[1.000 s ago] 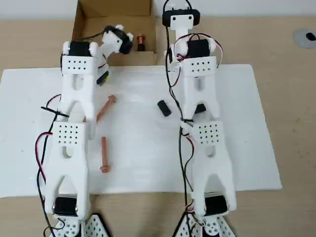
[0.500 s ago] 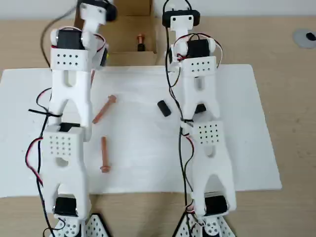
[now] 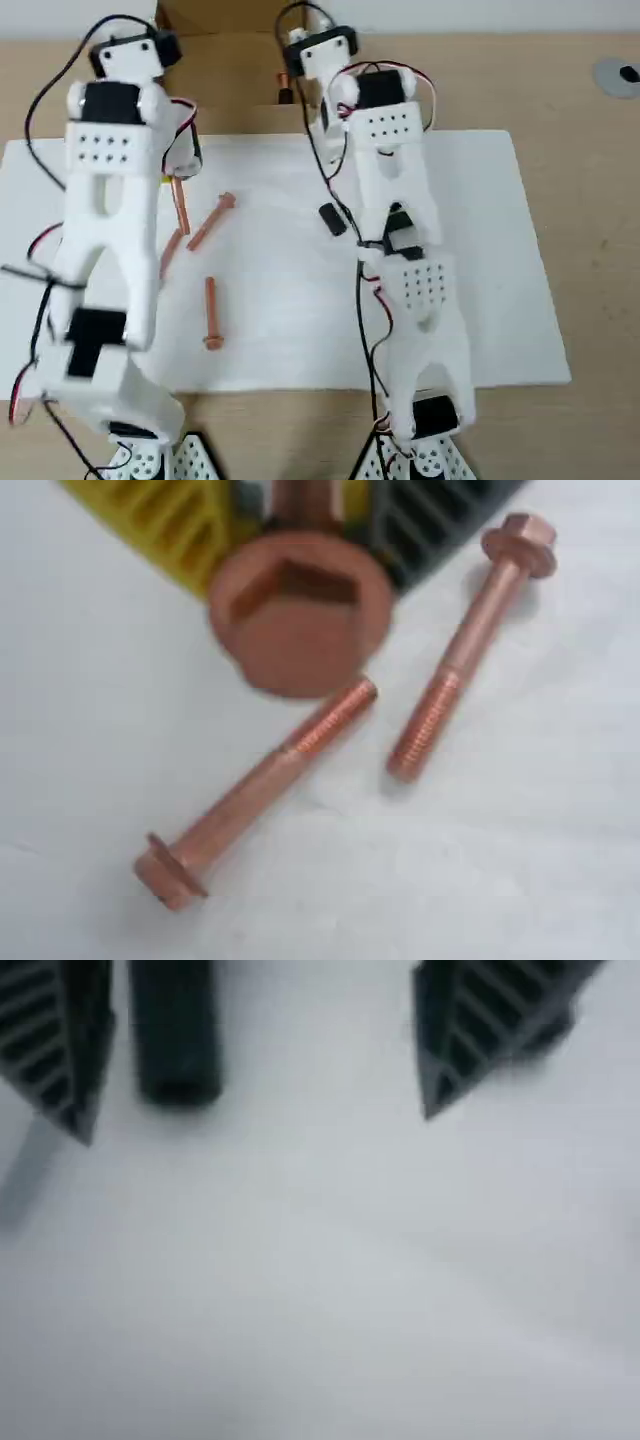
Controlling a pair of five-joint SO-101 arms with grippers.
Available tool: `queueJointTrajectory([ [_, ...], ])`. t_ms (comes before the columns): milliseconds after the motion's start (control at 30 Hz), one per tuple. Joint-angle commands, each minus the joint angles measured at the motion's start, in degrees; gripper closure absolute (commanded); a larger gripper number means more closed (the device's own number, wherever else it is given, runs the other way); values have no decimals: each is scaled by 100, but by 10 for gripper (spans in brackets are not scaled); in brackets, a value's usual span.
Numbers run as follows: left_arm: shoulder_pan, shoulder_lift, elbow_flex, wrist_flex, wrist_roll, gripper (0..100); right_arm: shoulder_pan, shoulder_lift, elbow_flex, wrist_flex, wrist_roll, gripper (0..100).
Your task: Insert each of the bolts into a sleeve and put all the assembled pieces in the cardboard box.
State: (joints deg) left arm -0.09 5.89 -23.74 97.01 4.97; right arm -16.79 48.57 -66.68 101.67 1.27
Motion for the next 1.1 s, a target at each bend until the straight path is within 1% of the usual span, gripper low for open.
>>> queueJointTrajectory([
  [0, -202, -1200, 1116, -677, 114, 988, -66, -1552, 1429, 26, 255, 750],
  [100, -229, -2018, 2426, -1424, 88, 988, 31, -2132, 2211, -88, 440, 750],
  [200, -229, -2967, 3771, -2259, 88, 988, 48, -2308, 2914, -281, 510, 750],
  [300, -229, -3969, 4888, -3015, 97, 989, 31, -2316, 3556, -607, 378, 749],
  [433, -211, -4945, 6189, -4185, 114, 990, -48, -2343, 4171, -1152, 255, 749],
  [567, -220, -5569, 6796, -4475, 114, 990, -444, -2352, 4453, -1354, 246, 749],
  [667, -220, -5754, 7077, -4615, 114, 990, -708, -2343, 4479, -1521, 237, 749],
  [800, -202, -5798, 7174, -4624, 114, 991, -980, -2308, 4532, -1530, -167, 749],
  [933, -202, -5789, 7253, -4624, 114, 991, -954, -2352, 4936, -1785, -457, 749],
  [1067, -193, -5798, 7244, -4624, 114, 991, -769, -2352, 5103, -1864, -563, 749],
])
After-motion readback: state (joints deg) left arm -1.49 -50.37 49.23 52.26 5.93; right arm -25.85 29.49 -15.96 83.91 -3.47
